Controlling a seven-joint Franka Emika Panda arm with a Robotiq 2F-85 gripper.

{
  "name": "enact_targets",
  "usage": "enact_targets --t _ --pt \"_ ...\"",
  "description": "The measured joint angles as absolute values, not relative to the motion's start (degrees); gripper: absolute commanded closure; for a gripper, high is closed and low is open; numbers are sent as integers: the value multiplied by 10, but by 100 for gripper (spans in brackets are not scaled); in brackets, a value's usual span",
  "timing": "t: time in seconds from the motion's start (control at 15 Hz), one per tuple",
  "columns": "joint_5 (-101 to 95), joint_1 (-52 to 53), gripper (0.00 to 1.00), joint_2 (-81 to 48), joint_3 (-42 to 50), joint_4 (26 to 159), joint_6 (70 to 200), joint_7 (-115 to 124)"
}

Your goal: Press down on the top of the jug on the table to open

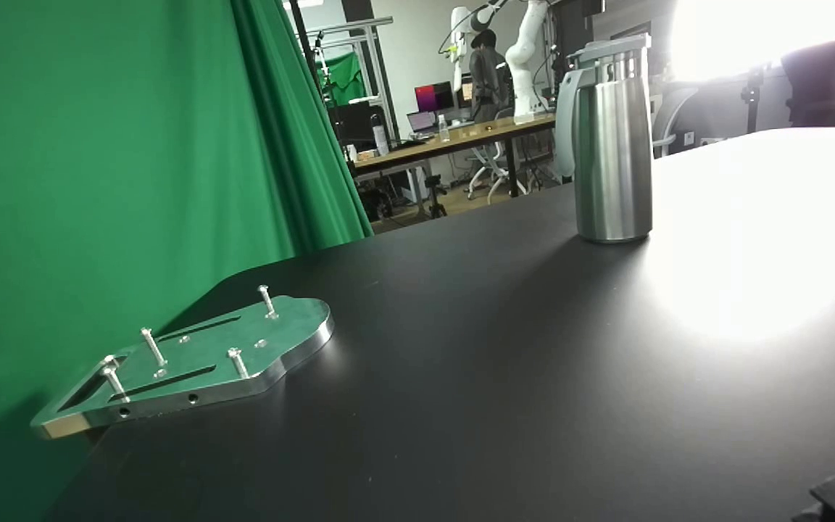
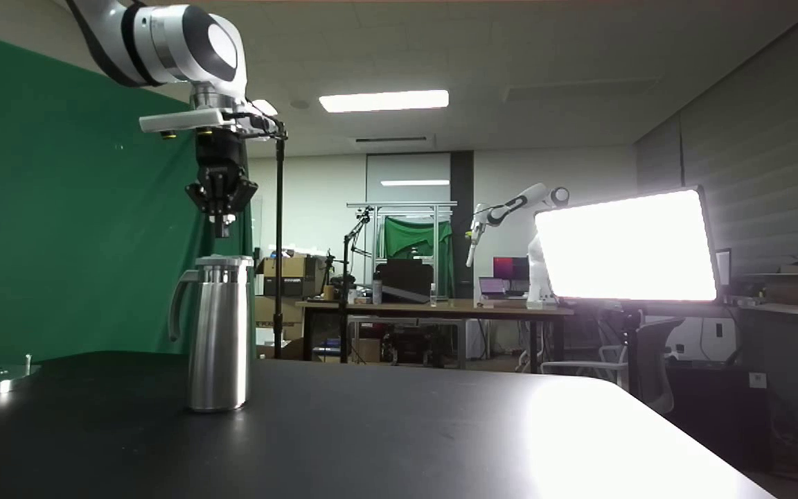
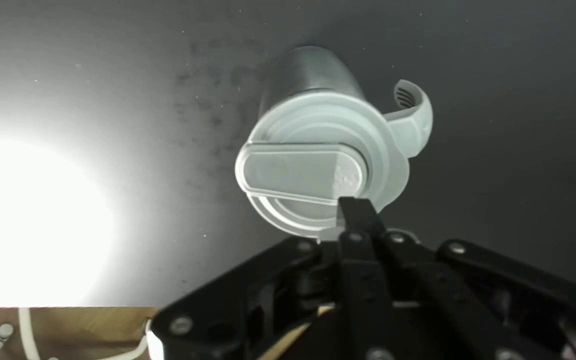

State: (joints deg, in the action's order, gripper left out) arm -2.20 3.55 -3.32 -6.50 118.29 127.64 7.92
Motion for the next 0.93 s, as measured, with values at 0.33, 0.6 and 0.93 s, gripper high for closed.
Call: enact_targets --t 0.33,0.6,0.93 --pt "-21 50 100 -49 -64 1179 1276 83" --pt "-23 49 100 -55 -58 1179 1276 83" --pt "-23 49 100 -65 -55 1179 1275 85"
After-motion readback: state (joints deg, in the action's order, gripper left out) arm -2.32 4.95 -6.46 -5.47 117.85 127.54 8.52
